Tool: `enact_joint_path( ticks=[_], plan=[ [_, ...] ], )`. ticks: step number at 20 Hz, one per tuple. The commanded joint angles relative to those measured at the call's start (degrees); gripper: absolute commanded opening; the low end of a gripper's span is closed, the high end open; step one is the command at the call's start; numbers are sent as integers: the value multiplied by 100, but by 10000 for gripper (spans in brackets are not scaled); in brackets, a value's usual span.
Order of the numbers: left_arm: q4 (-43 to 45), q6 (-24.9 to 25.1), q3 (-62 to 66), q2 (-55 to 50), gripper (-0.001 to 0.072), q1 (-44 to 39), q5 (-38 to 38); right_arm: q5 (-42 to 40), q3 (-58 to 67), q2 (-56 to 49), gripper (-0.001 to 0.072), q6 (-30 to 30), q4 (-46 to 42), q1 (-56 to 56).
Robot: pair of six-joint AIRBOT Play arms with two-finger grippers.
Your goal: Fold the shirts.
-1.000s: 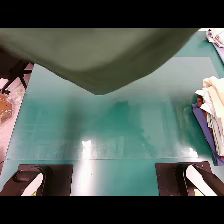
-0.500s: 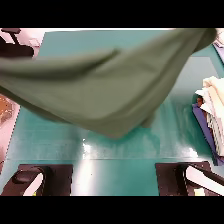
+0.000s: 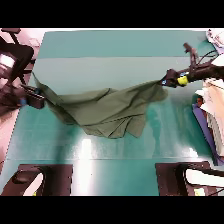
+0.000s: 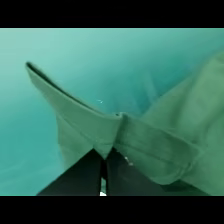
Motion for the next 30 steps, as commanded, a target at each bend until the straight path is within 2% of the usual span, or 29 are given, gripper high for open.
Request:
enact_joint_path(
  ticks=[1, 3, 4, 5, 6, 7, 9, 11, 12, 13, 16, 19, 21, 23, 26, 30],
  plan=[
    [-50, 0, -1432, 4, 27, -2, 1956, -533, -116, -522, 19, -2, -199, 81],
    [-48, -2, -1532, 4, 27, -2, 1939, -450, 90, -723, 20, 0, -199, 79],
    [-48, -2, -1530, 7, 68, -2, 1952, -452, 186, -772, 23, -2, -199, 81],
    [-50, -61, -1526, 7, 410, -2, 1978, -492, 284, -780, 145, -2, -203, 79],
    [-31, -389, -1480, 7, 552, -2, 1928, -557, 385, -772, 501, 0, -201, 55],
    [39, -699, -1384, 7, 520, -2, 1755, -533, 544, -774, 651, 0, -203, -9],
    [66, -1480, -1086, 7, 528, 170, 1091, -407, 870, -772, 650, 0, -205, -186],
    [76, -2326, -776, 7, 530, 678, 85, -310, 1104, -704, 650, 4, -203, -435],
    [39, -2649, -680, 7, 614, 999, -413, -306, 1147, -634, 649, 4, -203, -568],
    [-63, -2822, -645, 9, 654, 1366, -863, -326, 1137, -522, 649, 2, -205, -695],
    [-470, -2796, -647, 7, 653, 2337, -1646, -358, 975, -195, 649, -2, -210, -1078],
    [-505, -2815, -686, 7, 650, 2955, -2505, -369, 789, 42, 649, -2, -203, -1429],
    [-780, -2811, -933, 7, 633, 2986, -2942, -396, 697, 125, 649, -2, -197, -1561],
    [-1425, -2771, -1469, 7, 633, 2986, -3272, -479, 522, 229, 648, 0, -184, -1615],
    [-2367, -2393, -2216, 7, 633, 2986, -3585, -485, 319, 297, 648, 0, -166, -1613],
    [-3440, -1862, -2347, 7, 634, 2986, -3615, -455, 310, 297, 625, 0, -151, -1611]
  ],
)
